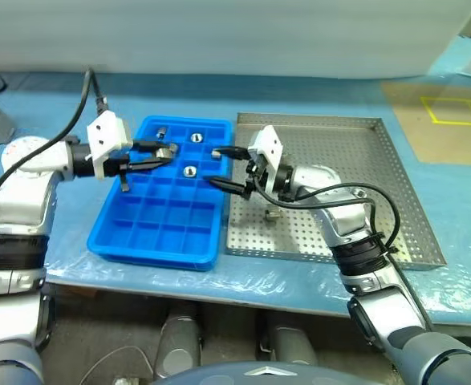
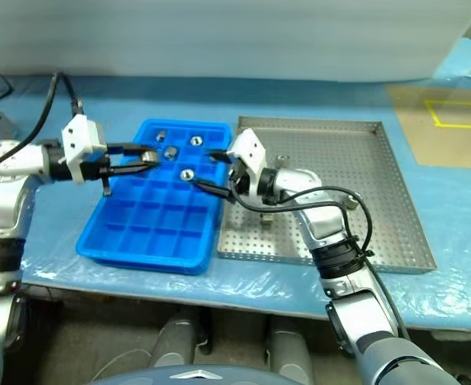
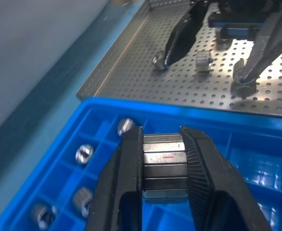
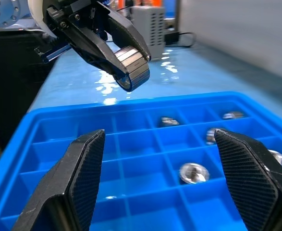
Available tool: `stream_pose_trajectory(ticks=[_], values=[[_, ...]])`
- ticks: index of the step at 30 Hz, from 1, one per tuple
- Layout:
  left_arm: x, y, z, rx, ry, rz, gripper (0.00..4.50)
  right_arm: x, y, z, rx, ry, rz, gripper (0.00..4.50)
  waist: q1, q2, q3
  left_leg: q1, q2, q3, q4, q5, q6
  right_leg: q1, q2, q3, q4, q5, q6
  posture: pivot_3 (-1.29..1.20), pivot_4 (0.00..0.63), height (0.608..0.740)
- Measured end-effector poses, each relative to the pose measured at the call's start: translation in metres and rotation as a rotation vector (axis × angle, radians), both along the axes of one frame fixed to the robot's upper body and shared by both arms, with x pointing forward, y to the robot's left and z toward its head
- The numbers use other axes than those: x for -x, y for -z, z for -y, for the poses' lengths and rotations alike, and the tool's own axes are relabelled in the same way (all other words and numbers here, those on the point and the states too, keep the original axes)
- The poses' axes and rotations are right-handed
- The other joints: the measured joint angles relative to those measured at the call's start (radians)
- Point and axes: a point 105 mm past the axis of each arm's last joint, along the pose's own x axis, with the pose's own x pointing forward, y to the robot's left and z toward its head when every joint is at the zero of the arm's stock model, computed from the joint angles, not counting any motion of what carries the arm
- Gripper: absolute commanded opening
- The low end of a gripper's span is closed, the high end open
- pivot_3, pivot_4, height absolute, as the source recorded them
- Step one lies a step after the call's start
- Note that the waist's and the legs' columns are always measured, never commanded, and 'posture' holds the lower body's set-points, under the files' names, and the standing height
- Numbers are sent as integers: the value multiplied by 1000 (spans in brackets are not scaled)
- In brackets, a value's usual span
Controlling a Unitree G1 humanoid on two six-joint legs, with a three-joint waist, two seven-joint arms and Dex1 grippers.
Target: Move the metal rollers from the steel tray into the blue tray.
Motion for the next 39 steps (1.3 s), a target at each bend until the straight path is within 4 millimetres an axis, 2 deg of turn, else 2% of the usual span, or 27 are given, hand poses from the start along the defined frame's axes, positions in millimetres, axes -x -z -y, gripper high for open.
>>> stream_pose_trajectory(ticks=[2, 5, 9, 11, 15, 17, 21, 25, 30, 36, 39], values=[[17, 18, -16, 11, -91, -57, 872, 1, 6, -9, 7, -35, -15, 3756, 7, 0, 0, 1, -1, 0, 0, 0, 0, 0, 0, 1, 0, 0, 0, 229, 150, 740], [35, 46, -26, 8, -166, -148, 872, 0, 12, -12, 21, -48, -22, 3756, 30, -2, 1, 1, 0, -1, -2, 1, -2, 0, 0, 0, 0, 0, 1, 254, 150, 740], [44, 53, -30, 1, -224, -147, 872, 4, 11, -18, 17, -85, -18, 3756, 58, -3, 1, 4, -1, -2, -5, 1, -3, 1, 0, 0, 0, -1, 1, 267, 150, 740], [41, 53, -37, 1, -280, -121, 872, 4, 9, -19, 20, -93, -8, 3756, 68, -3, 1, 6, -2, -2, -8, 2, -4, 2, 0, 1, 0, -4, 7, 266, 150, 740], [34, 63, -52, -4, -382, -110, 872, 3, 10, -20, 26, -88, 1, 3756, 70, -4, 0, 7, -3, -2, -14, 5, -8, 1, 0, 2, 0, -4, 8, 253, 150, 740], [35, 74, -51, -2, -387, -139, 872, 1, 11, -19, 35, -75, 10, 3756, 70, -4, 0, 7, -3, -2, -15, 5, -9, 0, 1, 2, -1, -1, 2, 233, 150, 740], [33, 89, -50, 10, -402, -173, 872, -2, 13, -16, 38, -45, 9, 3756, 68, -5, 0, 6, -2, -2, -15, 6, -9, -1, 2, 2, -2, -2, 0, 207, 150, 740], [25, 89, -46, -3, -397, -149, 872, -4, 21, -11, 46, -9, -6, 3756, 68, -5, 0, 6, -2, -2, -16, 6, -9, 0, 2, 2, -2, -2, 0, 197, 150, 740], [9, 96, -51, 8, -450, -153, 872, -5, 21, -10, 42, 14, -3, 3756, 62, -5, 0, 8, -2, -2, -15, 7, -11, 0, 2, 3, -1, -1, 0, 168, 150, 740], [3, 101, -48, 5, -448, -152, 2800, -7, 20, -9, 38, 40, 6, 3756, 42, -6, -1, 8, -2, -2, -15, 7, -12, 0, 2, 2, 0, -1, 0, 148, 150, 740], [4, 101, -41, 15, -408, -179, 2800, -8, 21, -7, 33, 55, 5, 3756, 40, -6, -1, 8, -2, -2, -15, 7, -11, 0, 2, 2, 0, -1, 0, 131, 150, 740]])
